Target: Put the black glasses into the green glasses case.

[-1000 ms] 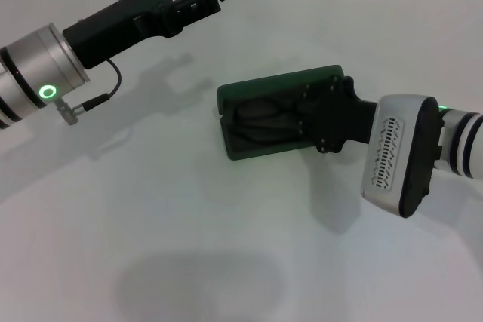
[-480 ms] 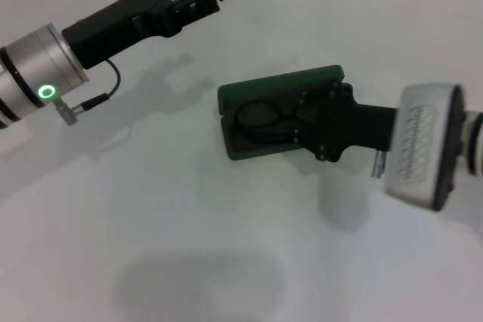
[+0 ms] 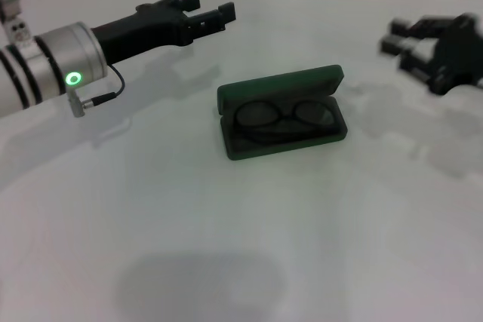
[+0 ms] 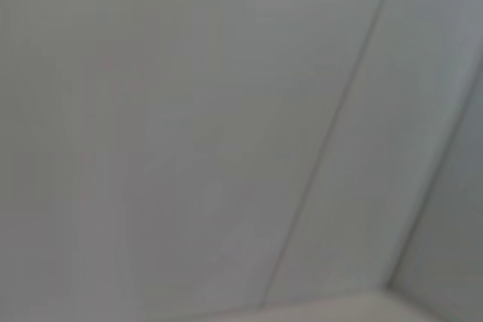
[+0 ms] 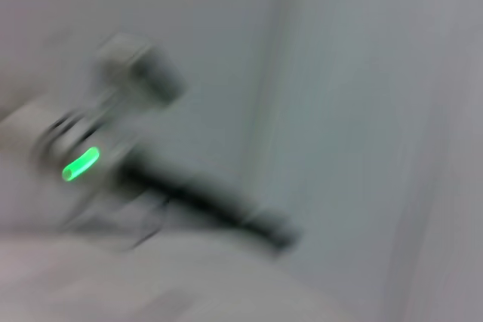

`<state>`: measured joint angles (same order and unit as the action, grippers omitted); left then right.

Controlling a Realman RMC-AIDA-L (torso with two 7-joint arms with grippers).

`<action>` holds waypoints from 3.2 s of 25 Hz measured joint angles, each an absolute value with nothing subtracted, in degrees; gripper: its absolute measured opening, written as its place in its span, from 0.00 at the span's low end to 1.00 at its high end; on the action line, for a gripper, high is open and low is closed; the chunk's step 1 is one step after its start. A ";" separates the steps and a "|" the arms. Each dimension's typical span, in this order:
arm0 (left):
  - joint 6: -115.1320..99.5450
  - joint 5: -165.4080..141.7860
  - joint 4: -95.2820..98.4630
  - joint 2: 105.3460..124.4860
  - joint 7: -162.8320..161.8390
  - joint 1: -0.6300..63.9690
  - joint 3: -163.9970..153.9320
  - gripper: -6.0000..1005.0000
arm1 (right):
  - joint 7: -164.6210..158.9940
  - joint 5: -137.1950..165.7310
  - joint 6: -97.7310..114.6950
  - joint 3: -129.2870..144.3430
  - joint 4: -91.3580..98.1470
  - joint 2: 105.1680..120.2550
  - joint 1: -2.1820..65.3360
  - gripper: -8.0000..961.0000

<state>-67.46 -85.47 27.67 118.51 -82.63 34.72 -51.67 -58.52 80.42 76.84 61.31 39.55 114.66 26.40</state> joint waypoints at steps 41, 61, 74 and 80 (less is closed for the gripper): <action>-55.94 -105.36 27.25 119.92 -97.85 46.41 -71.09 0.89 | -56.59 77.86 76.34 51.77 34.71 115.66 25.20 0.74; -91.14 -79.69 41.51 118.02 -67.89 25.74 -69.56 0.89 | -56.53 79.73 92.26 62.91 34.69 112.35 26.11 0.74; -101.25 -80.11 38.24 117.94 -59.21 19.08 -68.92 0.89 | -51.48 85.44 93.00 65.18 33.84 115.88 27.81 0.74; -101.45 -79.64 37.52 118.09 -58.59 18.89 -68.90 0.89 | -51.46 85.54 92.83 65.48 32.71 115.75 28.96 0.74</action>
